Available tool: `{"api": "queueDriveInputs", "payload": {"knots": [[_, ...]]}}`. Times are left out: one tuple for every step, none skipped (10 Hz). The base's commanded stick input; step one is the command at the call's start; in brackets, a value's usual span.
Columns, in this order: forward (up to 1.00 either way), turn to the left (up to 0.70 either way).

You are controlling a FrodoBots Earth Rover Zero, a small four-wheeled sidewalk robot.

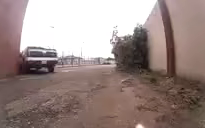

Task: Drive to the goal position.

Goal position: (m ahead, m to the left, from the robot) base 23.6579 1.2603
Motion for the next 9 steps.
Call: {"api": "queueDriveInputs", "payload": {"knots": [[0.70, 0.35], [0.70, 0.11], [0.70, 0.23], [0.70, 0.35], [0.70, 0.30], [0.70, 0.26], [0.70, 0.21], [0.70, 0.17], [0.70, 0.13]]}}
